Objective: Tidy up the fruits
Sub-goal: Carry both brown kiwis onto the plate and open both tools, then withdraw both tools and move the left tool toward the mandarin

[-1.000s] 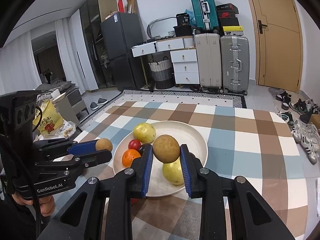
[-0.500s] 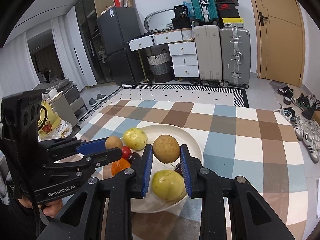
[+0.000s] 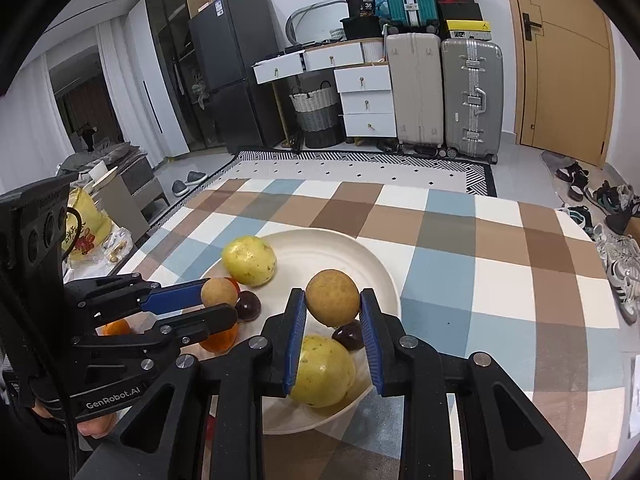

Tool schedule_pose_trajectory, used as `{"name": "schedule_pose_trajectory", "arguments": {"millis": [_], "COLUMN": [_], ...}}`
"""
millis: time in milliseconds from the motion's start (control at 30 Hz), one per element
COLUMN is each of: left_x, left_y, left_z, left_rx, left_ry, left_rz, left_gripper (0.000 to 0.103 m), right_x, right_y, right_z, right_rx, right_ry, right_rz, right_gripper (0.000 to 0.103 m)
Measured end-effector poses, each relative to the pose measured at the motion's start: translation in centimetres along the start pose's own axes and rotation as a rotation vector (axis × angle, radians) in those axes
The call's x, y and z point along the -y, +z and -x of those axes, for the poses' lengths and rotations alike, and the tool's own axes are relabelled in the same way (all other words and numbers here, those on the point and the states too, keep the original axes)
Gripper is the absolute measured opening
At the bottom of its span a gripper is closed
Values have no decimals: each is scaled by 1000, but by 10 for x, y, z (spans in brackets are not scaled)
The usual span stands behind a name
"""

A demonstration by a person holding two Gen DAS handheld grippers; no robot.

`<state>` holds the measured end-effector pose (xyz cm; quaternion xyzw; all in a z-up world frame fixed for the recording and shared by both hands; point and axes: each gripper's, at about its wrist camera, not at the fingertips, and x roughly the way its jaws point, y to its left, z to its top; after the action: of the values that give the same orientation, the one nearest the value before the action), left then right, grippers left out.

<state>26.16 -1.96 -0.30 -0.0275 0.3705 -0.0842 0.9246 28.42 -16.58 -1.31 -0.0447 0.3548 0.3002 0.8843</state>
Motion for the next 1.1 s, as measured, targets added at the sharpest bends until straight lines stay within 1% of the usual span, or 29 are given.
{"name": "schedule_pose_trajectory", "arguments": {"millis": [133, 400, 533, 667, 733, 767, 800, 833, 867, 900, 933, 967, 1000, 1033, 1067, 1100], "left_x": [0, 2, 4, 4, 3, 2, 1, 0, -1, -3, -4, -7, -10, -12, -14, -14], "left_y": [-2, -6, -7, -6, -5, -4, -4, -4, -3, -2, -2, -2, -1, 0, 0, -1], "left_z": [-4, -12, -17, -15, -14, -15, -14, -13, -11, -9, -6, -3, 1, 7, 11, 16], "left_rx": [-8, -29, -46, -30, -32, -36, -37, -36, -33, -26, -22, -17, -9, 0, 9, 17], "left_ry": [2, 11, 11, 35, 38, 39, 44, 45, 45, 48, 50, 51, 47, 42, 44, 51], "left_rz": [-3, -15, -21, -26, -24, -22, -19, -16, -9, 3, 11, 26, 38, 47, 50, 51], "left_gripper": [24, 24, 24, 24, 25, 25, 29, 38, 42, 53, 65, 71, 82, 87, 87, 89], "right_x": [-2, 7, 5, 1, 1, 2, 3, 3, 3, 3, 3, 2, 2, 1, 1, 0], "right_y": [-2, -5, -6, -6, -7, -7, -6, -6, -5, -3, -2, -1, -1, -1, -2, -3], "right_z": [-5, -14, -17, -19, -19, -19, -17, -15, -12, -9, -5, -3, 1, 4, 10, 15], "right_rx": [-13, -37, -39, -37, -40, -36, -28, -19, -7, -1, 3, 7, 12, 21, 39, 50], "right_ry": [-6, -2, -3, -16, -14, -13, -17, -20, -19, -19, -25, -28, -25, -16, -7, -2], "right_rz": [16, -22, -21, -5, -6, -7, -10, -11, -12, -11, -9, -8, -8, -10, -22, -29], "right_gripper": [27, 27, 27, 28, 30, 35, 41, 44, 48, 51, 53, 64, 80, 87, 93, 96]}}
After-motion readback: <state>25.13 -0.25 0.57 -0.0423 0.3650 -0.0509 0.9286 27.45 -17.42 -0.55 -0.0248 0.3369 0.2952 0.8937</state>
